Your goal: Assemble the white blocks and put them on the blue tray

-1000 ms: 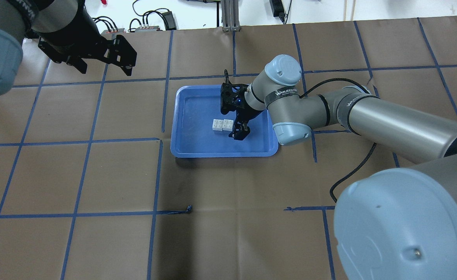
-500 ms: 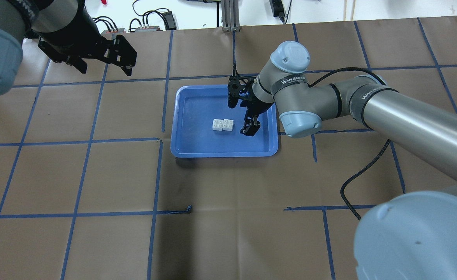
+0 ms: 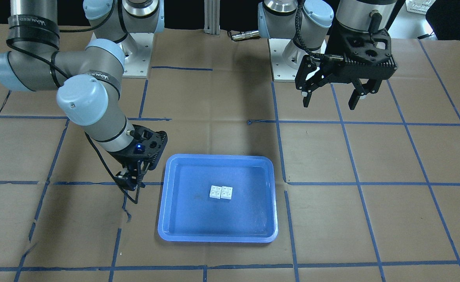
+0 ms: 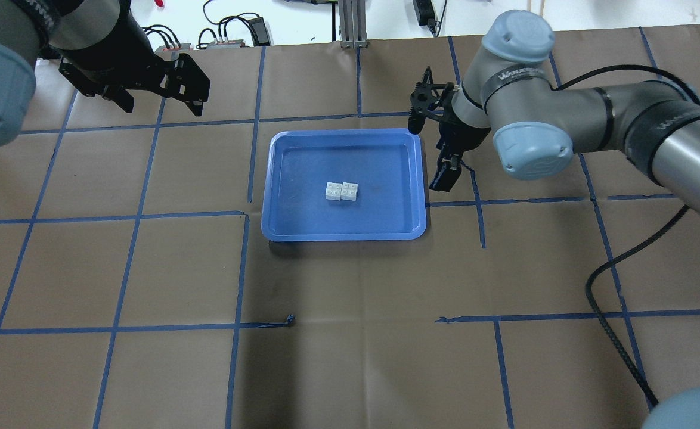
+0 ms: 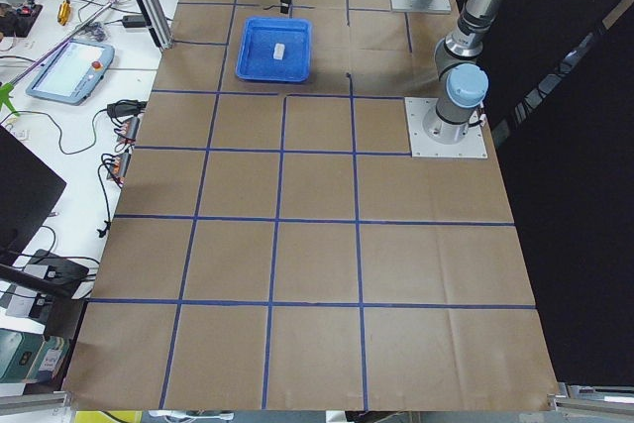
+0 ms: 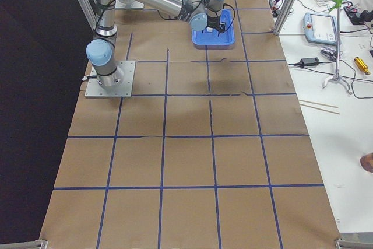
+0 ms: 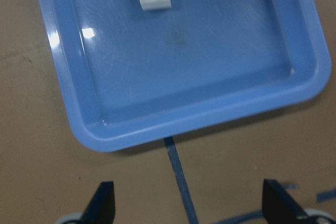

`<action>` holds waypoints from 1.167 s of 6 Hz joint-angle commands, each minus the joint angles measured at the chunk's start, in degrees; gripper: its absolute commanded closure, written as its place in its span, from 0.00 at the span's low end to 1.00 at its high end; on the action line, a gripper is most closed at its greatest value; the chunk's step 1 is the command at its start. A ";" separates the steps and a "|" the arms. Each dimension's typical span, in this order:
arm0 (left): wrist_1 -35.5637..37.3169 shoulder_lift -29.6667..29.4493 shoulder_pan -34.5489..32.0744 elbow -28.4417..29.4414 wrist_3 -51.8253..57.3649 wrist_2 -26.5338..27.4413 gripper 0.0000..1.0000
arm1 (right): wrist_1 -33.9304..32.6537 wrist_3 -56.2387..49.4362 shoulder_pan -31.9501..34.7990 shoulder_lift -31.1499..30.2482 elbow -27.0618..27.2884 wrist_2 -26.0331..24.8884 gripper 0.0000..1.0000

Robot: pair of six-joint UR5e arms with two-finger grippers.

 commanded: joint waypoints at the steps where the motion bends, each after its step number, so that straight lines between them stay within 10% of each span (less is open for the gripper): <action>1: 0.00 0.01 -0.01 0.00 -0.04 0.00 0.01 | 4.49 20.11 -1.85 -5.43 -1.05 -6.52 0.00; 4: -0.09 0.01 -0.01 0.00 0.04 0.09 0.01 | 29.82 53.07 -2.47 -6.33 -18.31 -11.62 0.00; 7: 0.00 0.01 -0.01 -0.26 0.04 0.00 0.01 | 37.64 73.46 -2.73 -8.95 -24.10 -9.02 0.00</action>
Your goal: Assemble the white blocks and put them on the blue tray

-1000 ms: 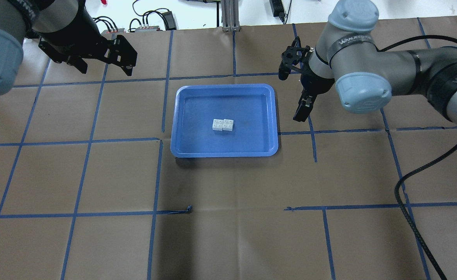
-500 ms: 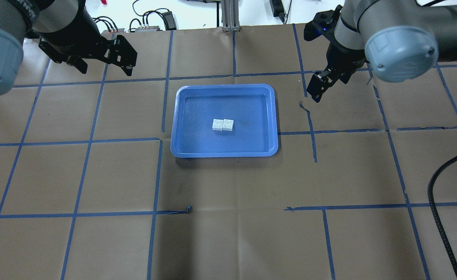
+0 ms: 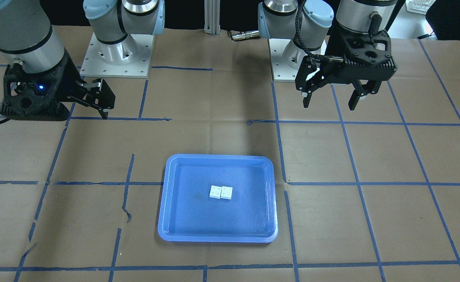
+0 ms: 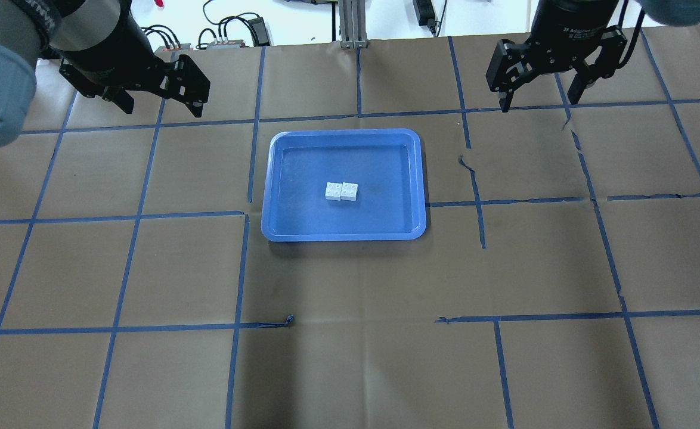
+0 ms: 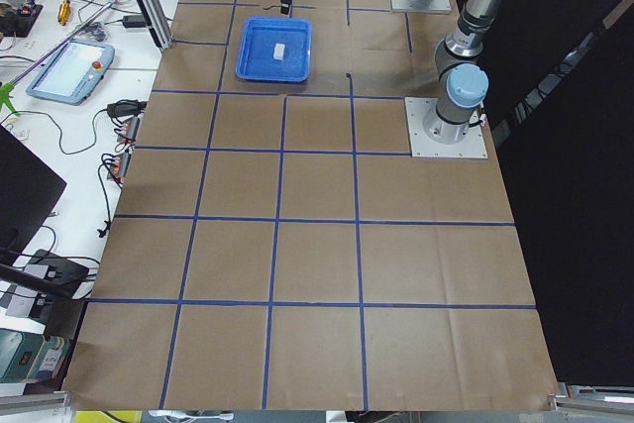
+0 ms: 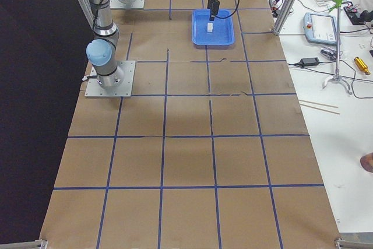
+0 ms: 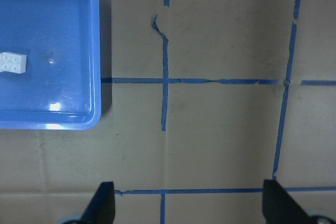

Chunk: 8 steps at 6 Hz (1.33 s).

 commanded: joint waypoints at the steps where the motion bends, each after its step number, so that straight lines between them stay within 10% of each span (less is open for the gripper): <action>1: 0.01 0.00 0.03 -0.08 0.00 0.00 0.01 | 0.98 6.43 0.14 -2.03 -0.25 1.88 0.00; 8: 0.18 0.00 0.12 -0.08 0.00 0.00 0.01 | -0.69 5.66 0.15 -7.22 6.61 1.97 0.00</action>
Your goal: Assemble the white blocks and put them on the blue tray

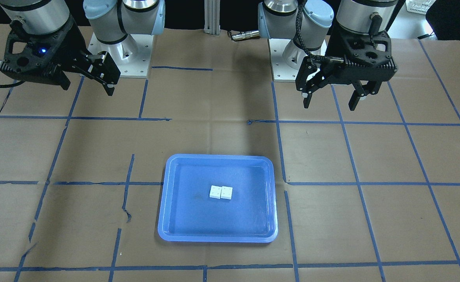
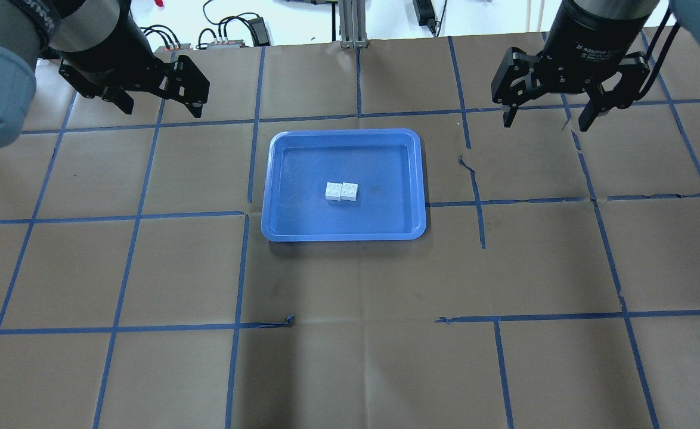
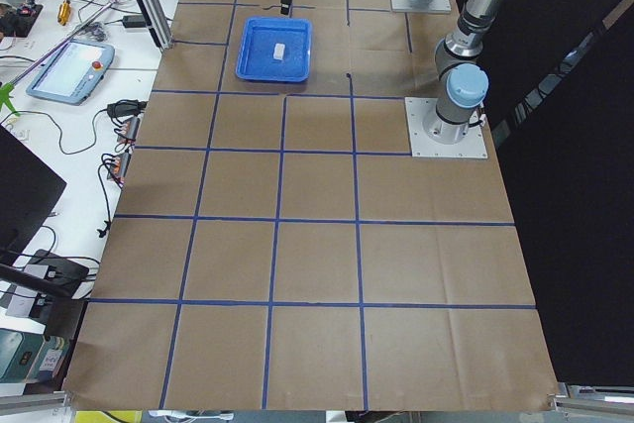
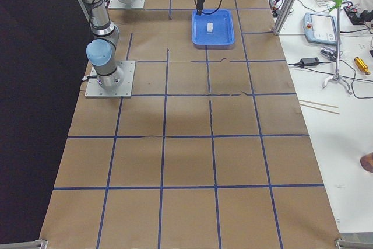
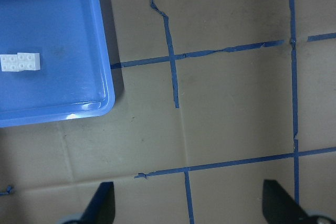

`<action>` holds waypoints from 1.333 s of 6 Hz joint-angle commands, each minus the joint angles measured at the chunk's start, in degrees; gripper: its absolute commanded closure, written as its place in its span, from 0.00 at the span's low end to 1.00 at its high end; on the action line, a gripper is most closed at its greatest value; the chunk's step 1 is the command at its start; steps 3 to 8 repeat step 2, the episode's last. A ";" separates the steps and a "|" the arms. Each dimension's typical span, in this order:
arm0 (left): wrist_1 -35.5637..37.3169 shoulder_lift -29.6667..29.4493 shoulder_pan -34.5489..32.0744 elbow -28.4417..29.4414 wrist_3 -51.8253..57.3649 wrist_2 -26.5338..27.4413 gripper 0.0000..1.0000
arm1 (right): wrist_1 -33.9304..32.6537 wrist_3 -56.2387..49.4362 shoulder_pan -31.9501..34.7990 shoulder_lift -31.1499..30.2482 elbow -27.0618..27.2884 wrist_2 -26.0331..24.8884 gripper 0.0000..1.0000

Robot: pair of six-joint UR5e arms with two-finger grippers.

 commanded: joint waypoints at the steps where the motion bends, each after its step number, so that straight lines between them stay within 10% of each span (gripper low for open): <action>1: 0.06 0.00 0.00 0.00 0.00 0.00 0.01 | -0.18 0.08 0.26 -0.17 0.18 0.05 0.00; 8: 0.06 0.00 0.00 0.00 0.00 0.00 0.01 | -0.18 0.08 0.26 -0.26 0.36 0.05 0.00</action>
